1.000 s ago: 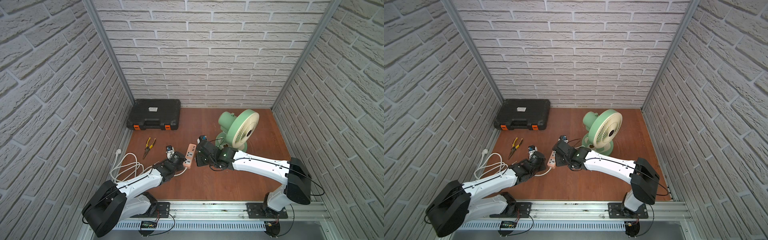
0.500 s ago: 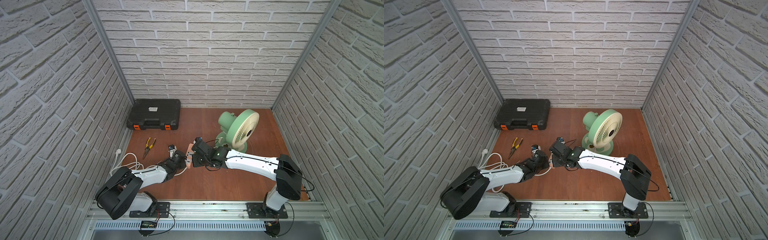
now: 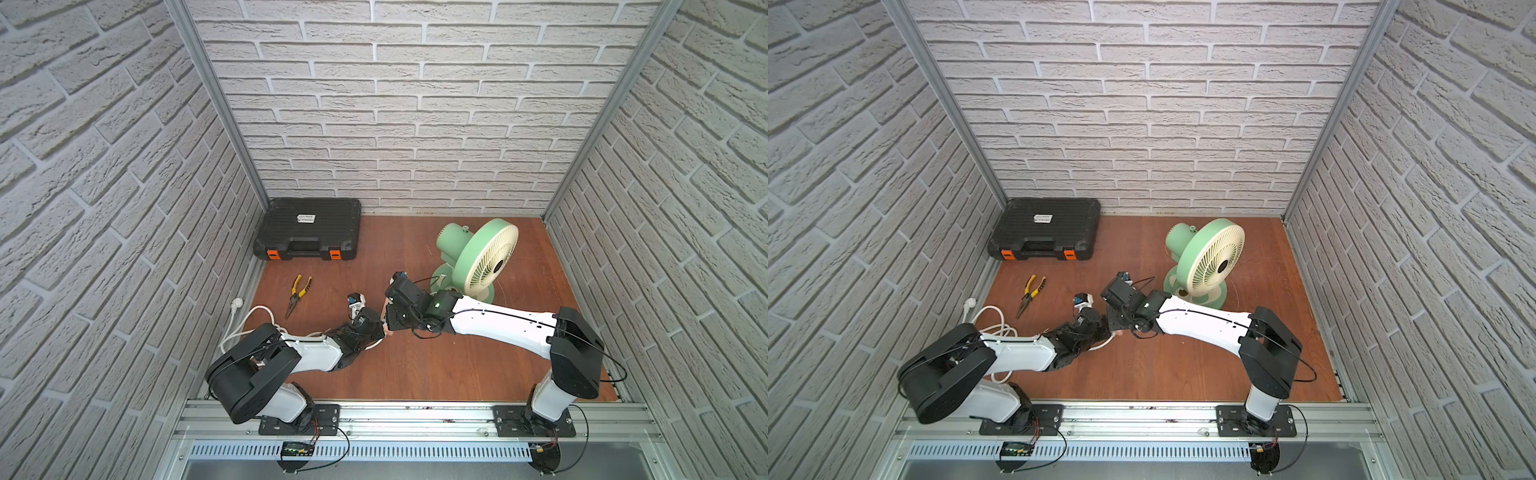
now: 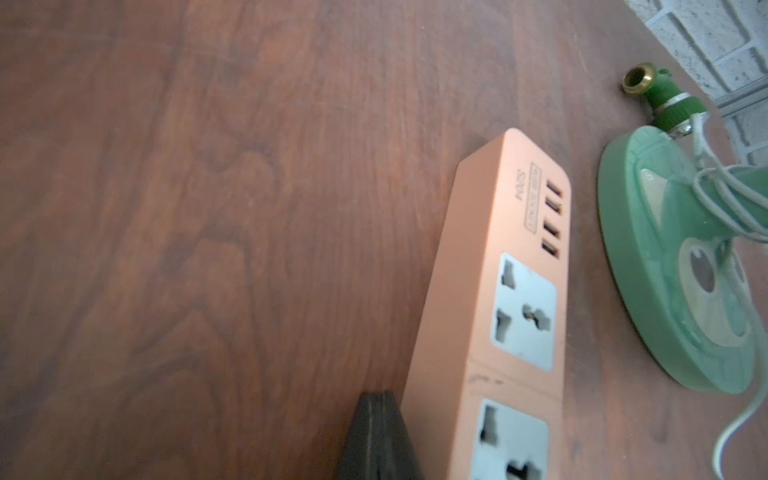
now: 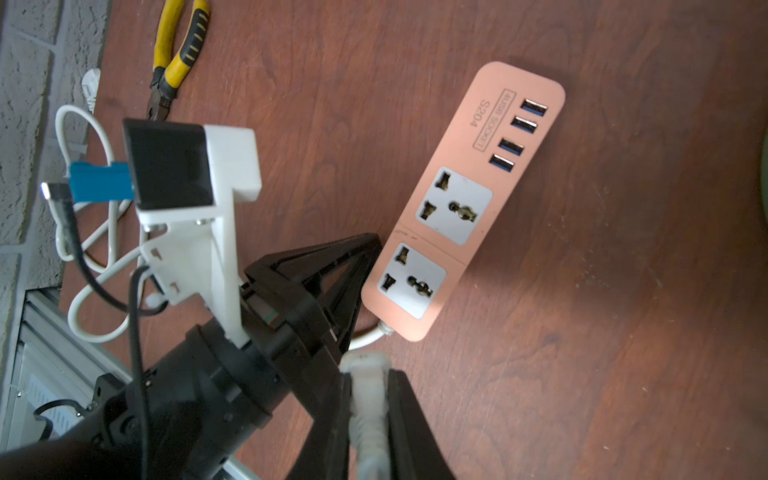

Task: Plug the desk fan into the power strip
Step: Adjust the socket at the center of the board.

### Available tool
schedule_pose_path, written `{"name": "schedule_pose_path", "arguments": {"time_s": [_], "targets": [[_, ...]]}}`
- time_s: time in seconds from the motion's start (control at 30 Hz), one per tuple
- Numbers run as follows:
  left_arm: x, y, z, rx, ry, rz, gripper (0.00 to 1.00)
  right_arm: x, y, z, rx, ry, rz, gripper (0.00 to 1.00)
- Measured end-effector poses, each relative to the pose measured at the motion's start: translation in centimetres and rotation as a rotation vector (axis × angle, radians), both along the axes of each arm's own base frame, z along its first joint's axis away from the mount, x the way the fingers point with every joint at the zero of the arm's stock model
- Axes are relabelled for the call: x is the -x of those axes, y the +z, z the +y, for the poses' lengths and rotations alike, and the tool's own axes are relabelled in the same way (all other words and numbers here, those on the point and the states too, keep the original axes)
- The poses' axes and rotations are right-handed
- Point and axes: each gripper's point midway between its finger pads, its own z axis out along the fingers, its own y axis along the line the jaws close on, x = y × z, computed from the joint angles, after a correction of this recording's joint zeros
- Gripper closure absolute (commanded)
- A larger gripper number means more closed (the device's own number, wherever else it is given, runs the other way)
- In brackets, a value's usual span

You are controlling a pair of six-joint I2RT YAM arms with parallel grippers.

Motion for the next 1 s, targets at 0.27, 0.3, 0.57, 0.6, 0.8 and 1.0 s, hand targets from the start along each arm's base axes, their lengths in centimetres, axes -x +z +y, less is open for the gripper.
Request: {"name": "schedule_pose_path", "arguments": {"time_s": [0.27,0.3,0.57,0.6,0.8,1.0], "targets": [[-0.4,-0.2,-1.4,0.097,0.007,-0.053,1.00,-2.6,-1.1,-1.8,0.062,-0.081,0.007,0.97],[-0.4,-0.2,-1.4,0.104,0.007,-0.058,1.00,-2.8,-1.2,-2.1,0.074,-0.092,0.007,0.97],[-0.5,0.1,-1.5,0.120,0.006,-0.068,0.99,-3.7,-3.3,-3.9,0.211,-0.143,0.012,0.97],[-0.4,0.2,-1.5,0.118,0.002,-0.064,0.98,-3.8,-3.5,-4.0,0.226,-0.146,0.015,0.97],[1.2,0.3,-0.2,0.046,-0.015,-0.006,0.92,-4.7,-3.2,-4.2,0.250,-0.168,-0.006,0.97],[2.7,1.7,2.2,-0.053,-0.032,0.006,0.73,-5.4,-3.2,-4.8,0.259,-0.163,-0.014,0.97]]}}
